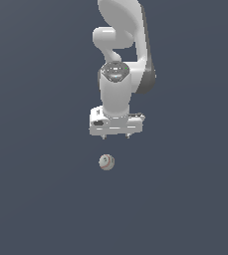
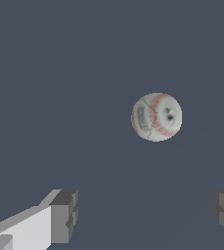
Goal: Pick up the object and move it to a goal position.
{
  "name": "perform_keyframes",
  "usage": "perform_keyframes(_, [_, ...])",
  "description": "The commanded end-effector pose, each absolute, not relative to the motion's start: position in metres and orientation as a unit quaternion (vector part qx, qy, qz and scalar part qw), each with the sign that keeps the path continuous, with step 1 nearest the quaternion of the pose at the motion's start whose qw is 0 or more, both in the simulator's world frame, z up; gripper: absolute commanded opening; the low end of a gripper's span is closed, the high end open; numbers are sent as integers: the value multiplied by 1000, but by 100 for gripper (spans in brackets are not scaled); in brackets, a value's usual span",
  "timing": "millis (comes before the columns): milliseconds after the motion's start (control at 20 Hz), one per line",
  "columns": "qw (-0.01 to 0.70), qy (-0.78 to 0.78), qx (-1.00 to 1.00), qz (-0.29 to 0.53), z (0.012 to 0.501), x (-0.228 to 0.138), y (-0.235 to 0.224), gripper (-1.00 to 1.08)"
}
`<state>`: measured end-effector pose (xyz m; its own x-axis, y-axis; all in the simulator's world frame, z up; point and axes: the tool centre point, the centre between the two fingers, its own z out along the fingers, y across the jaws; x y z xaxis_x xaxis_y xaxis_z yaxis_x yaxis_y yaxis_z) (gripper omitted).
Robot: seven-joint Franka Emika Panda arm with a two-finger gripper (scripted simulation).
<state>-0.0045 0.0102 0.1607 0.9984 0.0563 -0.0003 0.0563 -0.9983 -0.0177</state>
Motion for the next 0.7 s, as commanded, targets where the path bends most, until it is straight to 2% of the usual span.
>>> perform_keyframes(0, [9, -28, -1000, 0, 161, -4, 10, 100])
perform_keyframes(650, [10, -14, -1000, -4, 173, 1, 3, 100])
